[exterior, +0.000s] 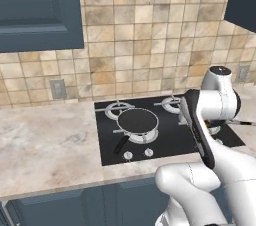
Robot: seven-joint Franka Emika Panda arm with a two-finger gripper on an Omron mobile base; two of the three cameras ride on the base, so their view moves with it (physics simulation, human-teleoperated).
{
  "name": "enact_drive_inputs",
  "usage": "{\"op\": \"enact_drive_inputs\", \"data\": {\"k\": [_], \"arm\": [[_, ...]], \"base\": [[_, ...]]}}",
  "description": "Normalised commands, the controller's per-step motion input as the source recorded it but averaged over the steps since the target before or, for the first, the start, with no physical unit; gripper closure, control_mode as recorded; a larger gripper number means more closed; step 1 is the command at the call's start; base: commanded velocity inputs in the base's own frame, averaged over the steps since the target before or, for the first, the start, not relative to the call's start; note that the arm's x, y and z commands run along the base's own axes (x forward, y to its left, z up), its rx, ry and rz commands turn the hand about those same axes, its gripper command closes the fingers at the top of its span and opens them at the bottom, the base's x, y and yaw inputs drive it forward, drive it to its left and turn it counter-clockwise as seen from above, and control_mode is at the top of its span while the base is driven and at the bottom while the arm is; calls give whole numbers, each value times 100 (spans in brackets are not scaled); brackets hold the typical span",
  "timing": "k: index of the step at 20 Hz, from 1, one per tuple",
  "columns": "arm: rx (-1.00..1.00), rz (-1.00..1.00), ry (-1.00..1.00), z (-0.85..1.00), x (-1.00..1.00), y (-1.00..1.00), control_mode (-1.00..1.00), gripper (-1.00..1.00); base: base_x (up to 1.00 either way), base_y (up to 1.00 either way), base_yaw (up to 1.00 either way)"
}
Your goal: Place both pans onto different burners. Then place the sweet potato and the steak on different pans.
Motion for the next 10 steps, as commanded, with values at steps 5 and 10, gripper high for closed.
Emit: {"op": "enact_drive_inputs", "data": {"k": [5,10], "arm": [[0,0,0,0,29,91,-100,100],[0,0,0,0,58,71,-100,100]], "base": [[0,0,0],[0,0,0]]}}
